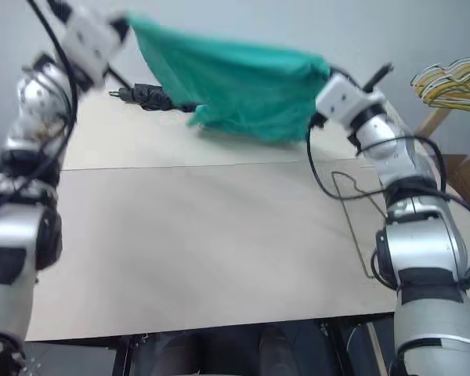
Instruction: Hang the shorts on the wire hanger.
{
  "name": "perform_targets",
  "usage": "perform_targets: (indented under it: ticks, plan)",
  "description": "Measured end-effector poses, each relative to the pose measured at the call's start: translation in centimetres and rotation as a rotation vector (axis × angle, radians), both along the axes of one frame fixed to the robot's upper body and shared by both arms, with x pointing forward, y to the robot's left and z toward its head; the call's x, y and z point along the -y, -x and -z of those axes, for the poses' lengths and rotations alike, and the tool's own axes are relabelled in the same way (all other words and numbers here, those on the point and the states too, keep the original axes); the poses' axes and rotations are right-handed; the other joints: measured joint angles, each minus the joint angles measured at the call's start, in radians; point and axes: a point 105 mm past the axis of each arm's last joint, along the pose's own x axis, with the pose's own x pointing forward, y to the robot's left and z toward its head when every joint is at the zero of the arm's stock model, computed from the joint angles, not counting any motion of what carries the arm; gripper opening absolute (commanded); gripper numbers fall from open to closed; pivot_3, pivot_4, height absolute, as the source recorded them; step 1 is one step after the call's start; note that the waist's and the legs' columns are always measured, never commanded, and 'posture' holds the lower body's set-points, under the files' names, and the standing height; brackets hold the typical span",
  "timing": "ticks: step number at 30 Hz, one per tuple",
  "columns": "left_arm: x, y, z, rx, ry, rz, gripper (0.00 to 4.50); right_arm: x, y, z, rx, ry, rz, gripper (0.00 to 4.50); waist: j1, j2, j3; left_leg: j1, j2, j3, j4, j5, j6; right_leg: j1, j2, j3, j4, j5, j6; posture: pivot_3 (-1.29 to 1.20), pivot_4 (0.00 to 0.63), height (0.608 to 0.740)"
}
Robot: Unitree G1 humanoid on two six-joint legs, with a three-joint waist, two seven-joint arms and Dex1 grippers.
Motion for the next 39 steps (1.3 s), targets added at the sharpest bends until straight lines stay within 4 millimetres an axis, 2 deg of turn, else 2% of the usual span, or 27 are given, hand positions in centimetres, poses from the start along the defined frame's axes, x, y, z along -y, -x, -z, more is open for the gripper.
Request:
perform_targets:
  ticks: [2, 3, 5, 7, 9, 11, 13, 17, 21, 25, 31, 33, 39]
  plan:
    - [-0.8, 2.2, 4.5, -0.180, -0.066, 0.068, 0.00, 0.0, 1.8, 4.1, -0.126, 0.066, -0.101, 0.01, -0.026, 0.000, 0.000, -0.001, 0.001, 0.000, 0.000, 0.000, 0.000, -0.001, 0.001, 0.001, -0.001, 0.000, 0.000, -0.02, 0.101, 0.740]
    - [-1.0, 3.1, 6.1, -0.259, -0.085, 0.092, 0.00, 0.1, 2.5, 6.1, -0.195, 0.089, -0.130, 0.01, -0.034, 0.000, 0.000, -0.001, 0.001, 0.000, 0.001, 0.000, 0.000, 0.000, 0.001, 0.001, -0.001, 0.000, 0.000, -0.02, 0.104, 0.740]
    - [-0.9, 5.0, 7.4, -0.365, -0.149, 0.148, 0.00, -0.6, 3.9, 8.4, -0.277, 0.132, -0.216, 0.01, -0.049, 0.000, 0.000, -0.004, 0.002, -0.001, 0.004, -0.001, 0.002, -0.001, 0.002, 0.001, -0.001, 0.000, 0.000, -0.02, 0.106, 0.740]
    - [-1.1, 8.1, 8.4, -0.490, -0.283, 0.215, 0.00, -1.5, 5.8, 9.8, -0.320, 0.199, -0.318, 0.01, -0.063, 0.001, 0.001, 0.001, 0.003, -0.001, 0.006, -0.006, 0.010, 0.004, 0.003, 0.001, 0.000, 0.000, 0.000, -0.02, 0.107, 0.740]
    - [-1.7, 9.5, 9.1, -0.561, -0.341, 0.240, 0.00, -1.6, 6.5, 10.4, -0.343, 0.233, -0.346, 0.01, -0.062, 0.002, 0.002, 0.013, 0.003, -0.001, 0.006, -0.007, 0.012, 0.015, 0.003, 0.001, -0.004, -0.001, 0.000, -0.02, 0.109, 0.740]
    - [-2.9, 12.4, 11.2, -0.732, -0.484, 0.283, 0.00, -1.7, 8.0, 11.4, -0.367, 0.304, -0.397, 0.01, -0.059, 0.003, 0.004, 0.027, 0.005, 0.000, 0.006, -0.012, 0.018, 0.030, 0.006, 0.002, -0.004, -0.002, -0.002, -0.03, 0.109, 0.740]
    - [-3.5, 13.9, 12.2, -0.829, -0.562, 0.322, 0.00, -1.7, 8.7, 12.3, -0.396, 0.339, -0.422, 0.01, -0.049, 0.003, 0.005, 0.035, 0.007, 0.001, 0.006, -0.012, 0.018, 0.036, 0.007, 0.002, -0.003, -0.005, 0.000, -0.03, 0.110, 0.740]
    - [-4.2, 16.9, 13.7, -0.979, -0.709, 0.394, 0.00, -2.3, 10.1, 13.3, -0.399, 0.439, -0.485, 0.01, -0.031, 0.003, 0.004, 0.037, 0.008, 0.001, 0.007, -0.012, 0.019, 0.037, 0.010, 0.003, -0.002, -0.006, -0.001, -0.04, 0.109, 0.740]
    - [-3.7, 18.9, 14.8, -1.050, -0.752, 0.471, 0.00, -2.5, 10.4, 14.2, -0.398, 0.511, -0.500, 0.01, -0.024, 0.003, 0.004, 0.029, 0.008, 0.002, 0.010, -0.013, 0.021, 0.030, 0.010, 0.004, -0.002, -0.004, -0.005, -0.05, 0.108, 0.740]
    - [-2.7, 20.9, 15.6, -1.100, -0.744, 0.545, 0.00, -2.6, 10.4, 14.5, -0.380, 0.551, -0.498, 0.01, -0.018, 0.003, 0.004, 0.028, 0.008, 0.002, 0.010, -0.014, 0.022, 0.029, 0.010, 0.004, -0.002, -0.004, -0.005, -0.05, 0.108, 0.740]
    - [-2.3, 23.4, 16.5, -1.164, -0.726, 0.591, 0.00, -2.9, 10.7, 14.6, -0.342, 0.575, -0.519, 0.01, -0.017, 0.003, 0.004, 0.033, 0.008, 0.002, 0.010, -0.014, 0.022, 0.033, 0.010, 0.004, -0.002, -0.004, -0.006, -0.05, 0.111, 0.740]
    - [-1.9, 24.3, 17.3, -1.187, -0.713, 0.618, 0.00, -3.1, 10.9, 14.8, -0.337, 0.582, -0.530, 0.01, -0.016, 0.003, 0.004, 0.032, 0.009, 0.002, 0.010, -0.015, 0.023, 0.033, 0.010, 0.004, -0.002, -0.005, -0.006, -0.05, 0.113, 0.740]
    - [-1.7, 25.5, 20.6, -1.198, -0.665, 0.611, 0.00, -3.2, 11.3, 14.8, -0.318, 0.590, -0.555, 0.01, -0.012, 0.003, 0.005, 0.032, 0.008, 0.002, 0.010, -0.015, 0.023, 0.033, 0.010, 0.004, -0.002, -0.005, -0.007, -0.05, 0.111, 0.740]
